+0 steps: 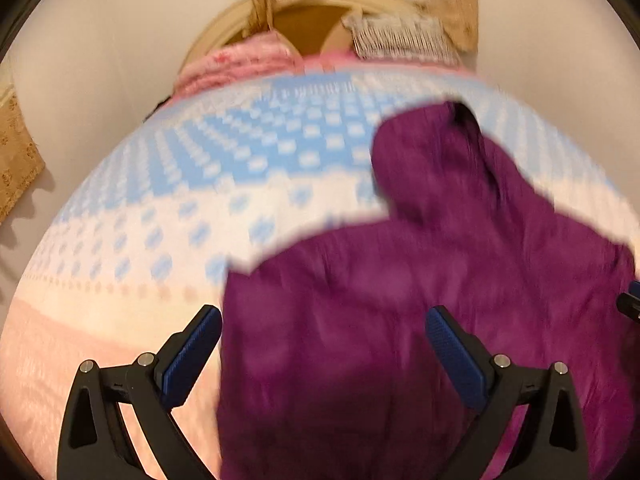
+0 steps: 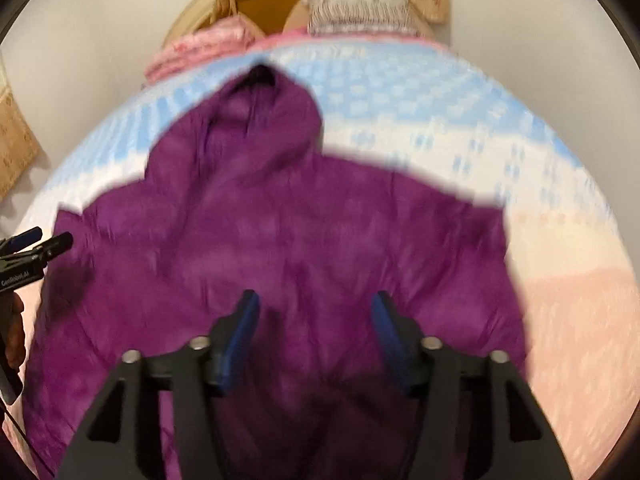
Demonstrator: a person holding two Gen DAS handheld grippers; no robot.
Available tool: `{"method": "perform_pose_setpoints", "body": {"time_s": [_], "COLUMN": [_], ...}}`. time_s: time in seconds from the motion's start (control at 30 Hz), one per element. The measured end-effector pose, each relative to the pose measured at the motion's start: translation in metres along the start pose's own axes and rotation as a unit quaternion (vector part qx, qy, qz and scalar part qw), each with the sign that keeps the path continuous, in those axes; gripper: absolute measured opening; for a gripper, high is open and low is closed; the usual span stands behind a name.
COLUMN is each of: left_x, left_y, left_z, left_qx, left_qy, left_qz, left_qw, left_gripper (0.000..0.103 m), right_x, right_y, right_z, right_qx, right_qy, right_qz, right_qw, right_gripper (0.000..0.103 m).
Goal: Fold large clothes
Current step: 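Lift the jacket side with the right tool while the left tool grasps the hood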
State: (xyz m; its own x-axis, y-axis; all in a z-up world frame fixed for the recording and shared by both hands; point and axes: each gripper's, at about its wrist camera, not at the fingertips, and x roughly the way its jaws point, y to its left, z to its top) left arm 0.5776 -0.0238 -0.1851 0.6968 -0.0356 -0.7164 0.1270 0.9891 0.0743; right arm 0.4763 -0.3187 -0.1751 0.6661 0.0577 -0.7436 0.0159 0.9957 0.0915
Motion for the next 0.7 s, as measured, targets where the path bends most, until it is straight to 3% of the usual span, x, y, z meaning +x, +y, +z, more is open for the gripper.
{"method": "perform_pose_setpoints", "body": {"time_s": [0.13,0.33,0.57,0.63,0.67,0.7], "left_x": [0.034,0.097,0.167,0.185,0.189,0.194], "left_y": [0.001,-0.014,-0.022,-0.022,-0.023,-0.026], "left_z": [0.05,0.115,0.138,0.138,0.137,0.134], "left_qx": [-0.024,-0.042,-0.05,-0.061,-0.06,-0.053], "left_qy": [-0.001,0.009,0.037,0.047,0.051,0.054], "left_qz": [-0.007,-0.052,-0.05,-0.064,-0.069,-0.077], "left_qw": [0.9997,0.9977,0.9968,0.9949,0.9945,0.9941], "left_gripper": [0.102,0.102,0.102,0.101,0.1,0.088], "right_x": [0.023,0.084,0.152,0.171,0.184,0.191], "right_y": [0.002,0.004,0.001,0.0,0.0,0.0], "right_z": [0.055,0.121,0.155,0.158,0.157,0.156], "right_qx": [-0.009,0.005,0.025,0.029,0.027,0.025], "right_qy": [-0.014,-0.024,0.009,0.025,0.042,0.05], "right_qz": [0.017,0.041,0.043,0.053,0.052,0.052], "right_qw": [1.0,0.999,0.999,0.998,0.997,0.997], "right_gripper": [0.064,0.064,0.064,0.064,0.064,0.056]}}
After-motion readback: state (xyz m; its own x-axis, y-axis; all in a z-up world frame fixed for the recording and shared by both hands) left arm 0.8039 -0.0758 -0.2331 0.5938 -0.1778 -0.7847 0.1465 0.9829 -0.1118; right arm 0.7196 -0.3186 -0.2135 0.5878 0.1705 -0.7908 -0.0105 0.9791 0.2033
